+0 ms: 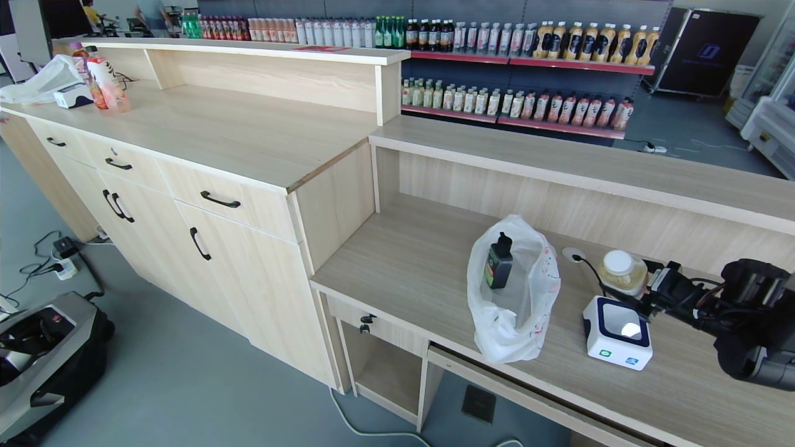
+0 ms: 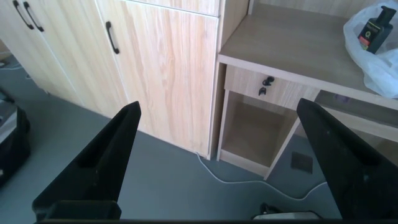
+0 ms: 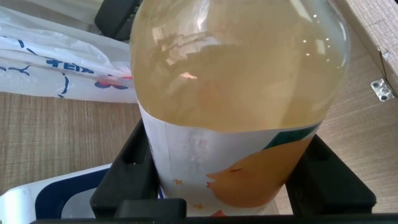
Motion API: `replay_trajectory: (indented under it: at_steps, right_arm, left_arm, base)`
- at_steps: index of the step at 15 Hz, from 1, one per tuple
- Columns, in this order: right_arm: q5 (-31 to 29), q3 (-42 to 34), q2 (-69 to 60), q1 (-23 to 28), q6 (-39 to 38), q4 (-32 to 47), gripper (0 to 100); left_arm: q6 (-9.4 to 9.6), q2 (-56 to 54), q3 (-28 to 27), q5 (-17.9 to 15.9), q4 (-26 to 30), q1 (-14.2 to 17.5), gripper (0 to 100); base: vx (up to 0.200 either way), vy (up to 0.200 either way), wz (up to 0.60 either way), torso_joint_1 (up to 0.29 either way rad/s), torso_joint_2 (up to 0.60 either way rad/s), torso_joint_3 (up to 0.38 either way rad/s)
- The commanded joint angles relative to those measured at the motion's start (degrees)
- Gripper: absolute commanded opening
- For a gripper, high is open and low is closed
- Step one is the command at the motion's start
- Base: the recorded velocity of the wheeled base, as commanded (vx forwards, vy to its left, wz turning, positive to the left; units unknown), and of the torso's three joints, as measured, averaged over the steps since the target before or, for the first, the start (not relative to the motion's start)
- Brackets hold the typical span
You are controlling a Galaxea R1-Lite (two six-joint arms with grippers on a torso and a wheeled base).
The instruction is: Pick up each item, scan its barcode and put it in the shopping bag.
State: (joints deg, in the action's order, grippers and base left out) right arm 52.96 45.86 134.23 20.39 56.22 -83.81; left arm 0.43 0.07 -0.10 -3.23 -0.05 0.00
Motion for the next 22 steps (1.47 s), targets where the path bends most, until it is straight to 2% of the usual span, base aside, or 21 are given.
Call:
replay_trajectory:
  at_steps: [1, 12, 13, 15, 16, 17, 19, 20, 22]
  right_arm:
    - [0.0, 0.2, 0.1, -0.1, 0.0, -0.1, 0]
    - [-0.8, 1.6, 0.3, -0.9, -0.3, 0.2, 0]
    - [-0.8, 2.3, -0.5, -0.9, -1.4, 0.8, 0]
    - [-2.6, 1.1, -7.3, -2.0, -8.8, 2.2, 0]
    - [-3.1, 0.8, -8.0, -2.0, -9.4, 2.4, 0]
    - [-9.7, -5.3, -20.1, -1.8, -20.5, 6.7, 0]
    - [-16.6, -11.2, -30.9, 0.6, -29.6, 13.2, 0]
    - [-18.9, -14.2, -35.0, 1.4, -29.9, 16.8, 0]
    - [-20.6, -20.5, -39.0, 3.2, -27.7, 16.8, 0]
  left_arm:
    - [0.01, 0.0, 0.0, 0.0, 0.0, 0.0, 100]
    - [0.01, 0.0, 0.0, 0.0, 0.0, 0.0, 100]
    - [-0.08, 0.0, 0.0, 0.0, 0.0, 0.0, 100]
    - [0.01, 0.0, 0.0, 0.0, 0.0, 0.0, 100]
    - [-0.08, 0.0, 0.0, 0.0, 0.0, 0.0, 100]
    - [0.01, 0.0, 0.0, 0.0, 0.0, 0.0, 100]
    - [0.01, 0.0, 0.0, 0.0, 0.0, 0.0, 100]
    - [0.01, 0.0, 0.0, 0.0, 0.0, 0.0, 100]
    - [0.01, 0.0, 0.0, 0.0, 0.0, 0.0, 100]
  base:
    - [0.0, 0.0, 0.0, 0.0, 0.0, 0.0]
    - [0.0, 0.0, 0.0, 0.0, 0.0, 0.0]
    - [0.0, 0.0, 0.0, 0.0, 0.0, 0.0]
    - [0.0, 0.0, 0.0, 0.0, 0.0, 0.0]
    - [0.0, 0.0, 0.0, 0.0, 0.0, 0.0]
    - [0.0, 0.0, 0.0, 0.0, 0.0, 0.0]
    - [0.0, 0.0, 0.0, 0.0, 0.0, 0.0]
    - [0.0, 0.0, 0.0, 0.0, 0.0, 0.0]
    - [0.0, 0.0, 0.0, 0.0, 0.0, 0.0]
